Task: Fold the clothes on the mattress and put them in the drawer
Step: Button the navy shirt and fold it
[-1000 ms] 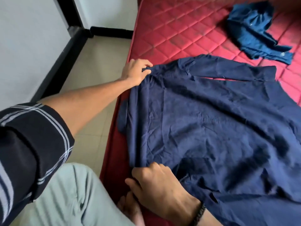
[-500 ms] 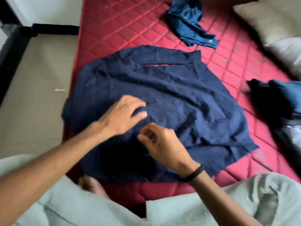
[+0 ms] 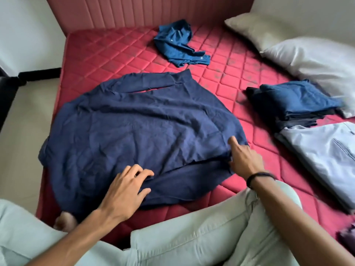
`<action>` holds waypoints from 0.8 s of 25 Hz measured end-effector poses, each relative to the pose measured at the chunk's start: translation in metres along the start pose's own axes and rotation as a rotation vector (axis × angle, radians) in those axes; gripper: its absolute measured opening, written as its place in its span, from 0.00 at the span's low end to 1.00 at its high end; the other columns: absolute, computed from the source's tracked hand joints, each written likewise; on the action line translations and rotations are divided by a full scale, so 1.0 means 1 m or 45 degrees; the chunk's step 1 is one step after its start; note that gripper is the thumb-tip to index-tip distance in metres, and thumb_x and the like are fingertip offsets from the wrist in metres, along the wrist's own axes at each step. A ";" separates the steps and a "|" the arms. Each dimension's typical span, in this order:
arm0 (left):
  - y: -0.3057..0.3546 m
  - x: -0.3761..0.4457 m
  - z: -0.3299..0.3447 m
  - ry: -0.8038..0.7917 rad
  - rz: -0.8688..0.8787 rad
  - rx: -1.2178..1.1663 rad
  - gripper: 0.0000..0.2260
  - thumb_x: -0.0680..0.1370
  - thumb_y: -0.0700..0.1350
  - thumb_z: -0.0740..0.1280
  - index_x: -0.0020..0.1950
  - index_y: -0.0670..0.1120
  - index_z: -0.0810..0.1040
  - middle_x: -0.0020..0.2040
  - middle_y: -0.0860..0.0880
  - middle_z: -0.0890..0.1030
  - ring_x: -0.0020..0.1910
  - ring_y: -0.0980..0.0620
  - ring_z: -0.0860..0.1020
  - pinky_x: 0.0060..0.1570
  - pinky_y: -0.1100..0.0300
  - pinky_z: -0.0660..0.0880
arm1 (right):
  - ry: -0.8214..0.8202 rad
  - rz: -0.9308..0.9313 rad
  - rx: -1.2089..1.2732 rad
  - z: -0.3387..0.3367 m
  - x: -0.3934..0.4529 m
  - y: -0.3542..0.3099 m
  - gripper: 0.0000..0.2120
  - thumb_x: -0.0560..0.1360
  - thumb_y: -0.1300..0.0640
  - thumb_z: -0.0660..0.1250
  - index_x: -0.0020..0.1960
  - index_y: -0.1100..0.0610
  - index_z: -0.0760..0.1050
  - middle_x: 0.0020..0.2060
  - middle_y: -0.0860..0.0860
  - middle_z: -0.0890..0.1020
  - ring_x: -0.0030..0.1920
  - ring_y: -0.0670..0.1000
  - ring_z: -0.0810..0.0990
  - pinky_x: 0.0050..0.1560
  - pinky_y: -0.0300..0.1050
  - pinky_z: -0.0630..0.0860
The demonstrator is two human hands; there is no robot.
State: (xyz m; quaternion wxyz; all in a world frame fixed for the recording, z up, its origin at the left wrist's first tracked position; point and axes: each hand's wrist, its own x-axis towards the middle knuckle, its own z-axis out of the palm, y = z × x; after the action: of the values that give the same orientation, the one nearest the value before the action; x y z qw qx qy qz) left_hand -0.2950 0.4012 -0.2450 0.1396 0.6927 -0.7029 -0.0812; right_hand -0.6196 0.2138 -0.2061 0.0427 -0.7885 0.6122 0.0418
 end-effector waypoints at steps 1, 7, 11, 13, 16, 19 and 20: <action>0.003 -0.001 -0.002 -0.006 -0.029 0.015 0.21 0.72 0.48 0.78 0.63 0.57 0.77 0.51 0.56 0.74 0.48 0.51 0.76 0.49 0.51 0.79 | 0.008 0.003 -0.026 -0.004 0.008 0.006 0.22 0.75 0.59 0.66 0.66 0.51 0.63 0.53 0.58 0.82 0.54 0.63 0.84 0.41 0.52 0.70; 0.007 0.002 -0.019 -0.056 -0.103 -0.014 0.18 0.76 0.37 0.70 0.60 0.56 0.81 0.43 0.57 0.77 0.40 0.56 0.78 0.43 0.59 0.78 | 0.125 0.186 -0.013 -0.013 0.010 0.025 0.09 0.71 0.61 0.69 0.51 0.55 0.77 0.52 0.58 0.83 0.52 0.65 0.83 0.42 0.51 0.70; -0.005 -0.006 -0.026 -0.204 -0.097 -0.185 0.22 0.74 0.36 0.69 0.63 0.58 0.81 0.39 0.59 0.77 0.36 0.58 0.77 0.45 0.66 0.77 | 0.153 0.361 0.143 -0.002 0.020 0.026 0.13 0.70 0.63 0.69 0.54 0.57 0.78 0.52 0.61 0.82 0.53 0.67 0.82 0.45 0.53 0.72; -0.009 -0.006 -0.033 -0.228 -0.081 -0.272 0.23 0.73 0.36 0.70 0.61 0.61 0.80 0.39 0.58 0.77 0.37 0.56 0.78 0.45 0.68 0.76 | 0.060 0.436 0.226 0.005 0.021 0.029 0.17 0.71 0.62 0.70 0.59 0.58 0.73 0.55 0.64 0.80 0.56 0.68 0.81 0.49 0.56 0.75; 0.000 -0.009 -0.038 -0.182 -0.041 -0.324 0.16 0.75 0.49 0.76 0.59 0.64 0.78 0.45 0.60 0.77 0.45 0.59 0.77 0.48 0.68 0.74 | -0.015 0.571 0.403 0.012 0.022 0.035 0.26 0.70 0.57 0.75 0.62 0.60 0.65 0.59 0.67 0.76 0.60 0.71 0.78 0.54 0.58 0.75; 0.009 -0.022 -0.039 -0.278 0.116 -0.195 0.20 0.71 0.73 0.69 0.58 0.65 0.78 0.54 0.65 0.73 0.57 0.63 0.70 0.59 0.65 0.69 | -0.032 0.565 0.556 0.001 0.019 0.034 0.25 0.69 0.61 0.74 0.59 0.60 0.63 0.57 0.69 0.78 0.57 0.70 0.80 0.52 0.56 0.76; 0.008 -0.026 -0.037 -0.263 0.204 -0.082 0.18 0.71 0.72 0.69 0.56 0.64 0.79 0.55 0.64 0.71 0.58 0.63 0.68 0.61 0.62 0.69 | -0.062 0.545 0.536 -0.005 0.014 0.034 0.25 0.69 0.61 0.74 0.59 0.60 0.64 0.57 0.68 0.79 0.56 0.69 0.80 0.53 0.57 0.77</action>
State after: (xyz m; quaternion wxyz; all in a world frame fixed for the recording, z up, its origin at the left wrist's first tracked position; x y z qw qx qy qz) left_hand -0.2917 0.4304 -0.2098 0.0947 0.6173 -0.7637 -0.1634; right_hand -0.6491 0.1914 -0.2030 0.2101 -0.6141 0.7584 -0.0592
